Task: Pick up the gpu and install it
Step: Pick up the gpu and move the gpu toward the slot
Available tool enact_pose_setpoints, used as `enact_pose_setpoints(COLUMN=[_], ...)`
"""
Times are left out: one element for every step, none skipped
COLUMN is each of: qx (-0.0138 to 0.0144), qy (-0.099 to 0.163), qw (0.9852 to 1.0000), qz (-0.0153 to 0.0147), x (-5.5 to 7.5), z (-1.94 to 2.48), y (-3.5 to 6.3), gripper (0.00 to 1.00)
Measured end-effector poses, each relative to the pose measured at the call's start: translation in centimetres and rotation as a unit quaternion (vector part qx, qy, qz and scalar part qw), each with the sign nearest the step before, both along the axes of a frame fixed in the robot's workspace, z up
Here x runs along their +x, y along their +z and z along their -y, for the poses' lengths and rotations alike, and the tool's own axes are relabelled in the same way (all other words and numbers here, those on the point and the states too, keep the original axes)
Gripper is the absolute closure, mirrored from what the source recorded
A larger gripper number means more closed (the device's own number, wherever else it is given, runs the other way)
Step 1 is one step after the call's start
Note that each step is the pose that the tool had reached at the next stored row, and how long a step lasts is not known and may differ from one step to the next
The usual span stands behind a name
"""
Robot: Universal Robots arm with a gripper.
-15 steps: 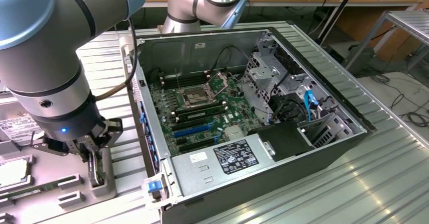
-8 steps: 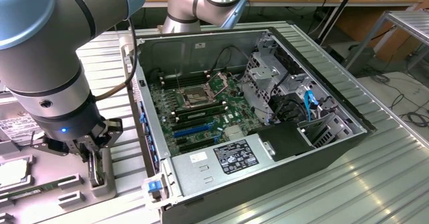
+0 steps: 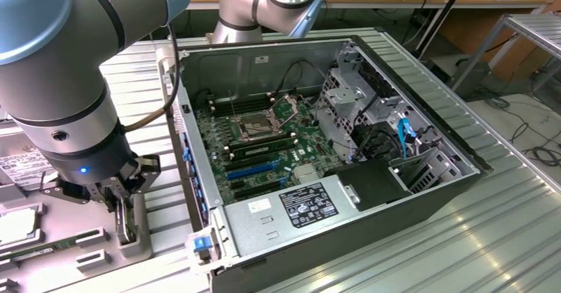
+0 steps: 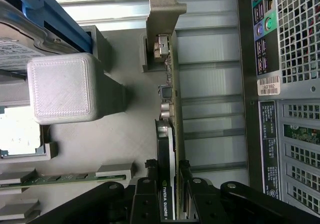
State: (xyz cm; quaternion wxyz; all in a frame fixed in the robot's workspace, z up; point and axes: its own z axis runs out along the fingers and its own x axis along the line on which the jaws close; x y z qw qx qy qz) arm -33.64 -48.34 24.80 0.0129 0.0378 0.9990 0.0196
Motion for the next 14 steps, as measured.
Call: enact_pose_setpoints(qx=[0.0001, 0.0, 0.0, 0.0, 0.0, 0.0, 0.0, 0.0, 0.0, 0.0, 0.0, 0.0, 0.0, 0.0], qy=[0.0, 0.0, 0.0, 0.0, 0.0, 0.0, 0.0, 0.0, 0.0, 0.0, 0.0, 0.0, 0.0, 0.0], qw=[1.0, 1.0, 1.0, 1.0, 1.0, 1.0, 1.0, 1.0, 1.0, 1.0, 1.0, 1.0, 1.0, 1.0], qz=[0.0001, -0.0001, -0.0001, -0.0002, -0.0003, -0.0004, -0.0004, -0.0005, -0.0004, -0.0005, -0.0005, -0.0005, -0.0005, -0.0005], x=[0.0, 0.0, 0.0, 0.0, 0.0, 0.0, 0.0, 0.0, 0.0, 0.0, 0.0, 0.0, 0.0, 0.0], z=[0.0, 0.0, 0.0, 0.0, 0.0, 0.0, 0.0, 0.0, 0.0, 0.0, 0.0, 0.0, 0.0, 0.0], y=[0.02, 0.12, 0.21, 0.3, 0.44, 0.6, 0.79, 0.94, 1.16, 1.35, 1.5, 1.74, 1.89, 2.05], gripper=[0.73, 0.73, 0.73, 0.73, 0.73, 0.73, 0.73, 0.73, 0.73, 0.73, 0.73, 0.73, 0.73, 0.73])
